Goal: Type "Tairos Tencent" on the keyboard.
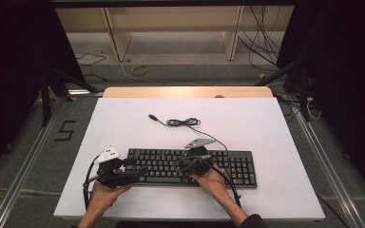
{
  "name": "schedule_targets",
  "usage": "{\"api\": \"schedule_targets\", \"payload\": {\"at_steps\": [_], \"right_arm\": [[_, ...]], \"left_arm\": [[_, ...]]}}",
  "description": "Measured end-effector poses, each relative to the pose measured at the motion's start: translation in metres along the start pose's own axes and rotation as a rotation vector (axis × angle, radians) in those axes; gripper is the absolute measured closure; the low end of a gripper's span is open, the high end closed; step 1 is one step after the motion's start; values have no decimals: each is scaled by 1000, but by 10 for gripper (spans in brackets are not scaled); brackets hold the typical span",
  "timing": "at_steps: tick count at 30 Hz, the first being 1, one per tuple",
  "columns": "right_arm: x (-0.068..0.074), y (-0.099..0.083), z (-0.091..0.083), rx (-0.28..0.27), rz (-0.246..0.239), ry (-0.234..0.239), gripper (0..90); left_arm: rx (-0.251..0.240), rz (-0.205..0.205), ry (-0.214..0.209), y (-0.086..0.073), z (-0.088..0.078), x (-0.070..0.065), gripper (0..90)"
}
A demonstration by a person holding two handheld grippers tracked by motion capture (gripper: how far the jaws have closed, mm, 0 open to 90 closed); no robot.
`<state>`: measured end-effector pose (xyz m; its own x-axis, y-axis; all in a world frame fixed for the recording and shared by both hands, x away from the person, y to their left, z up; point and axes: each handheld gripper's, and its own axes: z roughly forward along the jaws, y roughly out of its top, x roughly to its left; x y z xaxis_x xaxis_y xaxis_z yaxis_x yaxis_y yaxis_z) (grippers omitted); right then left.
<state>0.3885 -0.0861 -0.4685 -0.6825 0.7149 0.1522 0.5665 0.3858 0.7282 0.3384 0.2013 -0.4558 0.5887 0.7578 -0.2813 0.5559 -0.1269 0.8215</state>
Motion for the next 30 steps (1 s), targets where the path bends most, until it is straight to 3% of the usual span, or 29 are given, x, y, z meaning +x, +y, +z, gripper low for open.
{"api": "schedule_targets", "payload": {"at_steps": [20, 26, 30], "right_arm": [[-2, -6, 7, 29, -9, -41, 900], [-3, -6, 5, 23, 21, -36, 900], [-7, -6, -1, -16, 51, -14, 860]], "left_arm": [[-1, -6, 4, -2, 0, 2, 291], [3, -8, 12, -2, 0, 4, 292], [2, -10, 17, -2, 0, 7, 296]]}}
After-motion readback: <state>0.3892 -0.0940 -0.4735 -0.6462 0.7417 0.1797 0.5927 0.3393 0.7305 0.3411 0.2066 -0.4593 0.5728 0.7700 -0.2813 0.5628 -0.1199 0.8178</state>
